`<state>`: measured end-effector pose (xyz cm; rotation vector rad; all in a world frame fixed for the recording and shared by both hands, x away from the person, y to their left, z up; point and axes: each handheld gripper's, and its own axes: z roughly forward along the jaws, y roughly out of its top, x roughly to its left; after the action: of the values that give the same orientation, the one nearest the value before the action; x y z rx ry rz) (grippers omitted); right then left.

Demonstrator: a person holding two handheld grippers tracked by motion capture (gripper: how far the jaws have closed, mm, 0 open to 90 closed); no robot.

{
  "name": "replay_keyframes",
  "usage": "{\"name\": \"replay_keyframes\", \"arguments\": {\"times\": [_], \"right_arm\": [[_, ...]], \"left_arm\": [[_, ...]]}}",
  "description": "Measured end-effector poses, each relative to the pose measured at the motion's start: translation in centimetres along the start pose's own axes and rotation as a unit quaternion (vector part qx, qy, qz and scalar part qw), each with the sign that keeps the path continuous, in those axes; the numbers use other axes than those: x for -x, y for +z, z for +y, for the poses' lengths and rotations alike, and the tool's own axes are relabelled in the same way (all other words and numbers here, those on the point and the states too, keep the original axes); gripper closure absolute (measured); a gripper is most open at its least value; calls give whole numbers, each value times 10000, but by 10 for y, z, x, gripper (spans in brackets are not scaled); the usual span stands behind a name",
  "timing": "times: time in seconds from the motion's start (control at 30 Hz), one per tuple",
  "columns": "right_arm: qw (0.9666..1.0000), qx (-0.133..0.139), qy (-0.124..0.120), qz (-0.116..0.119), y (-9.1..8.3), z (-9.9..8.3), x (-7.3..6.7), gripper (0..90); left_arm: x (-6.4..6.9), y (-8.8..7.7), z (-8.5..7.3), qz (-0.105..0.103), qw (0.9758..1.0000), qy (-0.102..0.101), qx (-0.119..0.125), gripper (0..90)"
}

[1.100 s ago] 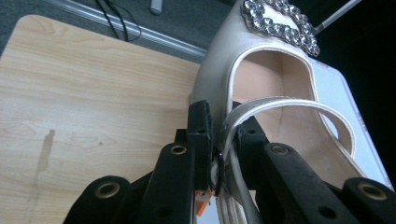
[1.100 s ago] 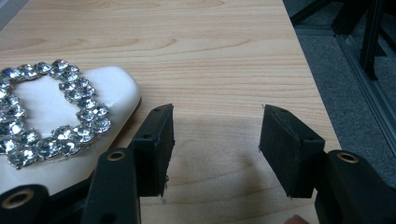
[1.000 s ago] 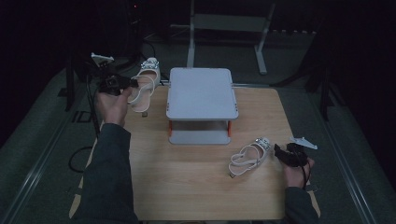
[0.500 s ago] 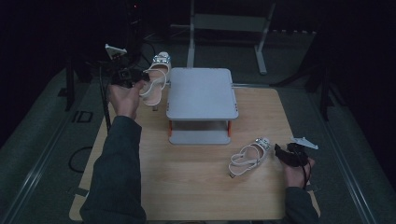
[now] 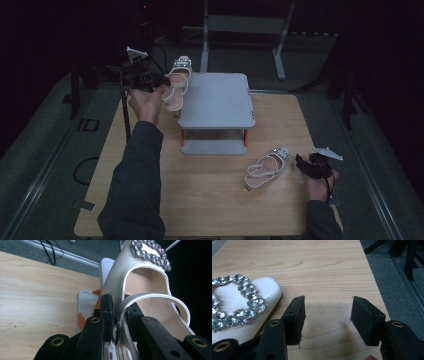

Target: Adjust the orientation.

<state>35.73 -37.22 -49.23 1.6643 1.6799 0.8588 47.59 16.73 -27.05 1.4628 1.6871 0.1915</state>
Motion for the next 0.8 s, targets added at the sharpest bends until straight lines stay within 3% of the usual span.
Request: {"name": "replay_keyframes", "arguments": {"times": [0.23, 0.53, 0.8], "right_arm": [[10000, 12, 15, 11, 0, 0, 0, 449], [10000, 31, 11, 18, 0, 0, 1, 449], [10000, 39, 18, 7, 0, 1, 2, 449]], "left_arm": [[11, 9, 0, 122, 9999, 3, 25, 807], [26, 18, 2, 122, 9999, 7, 58, 806], [32, 28, 1, 178, 9998, -8, 47, 805]]}}
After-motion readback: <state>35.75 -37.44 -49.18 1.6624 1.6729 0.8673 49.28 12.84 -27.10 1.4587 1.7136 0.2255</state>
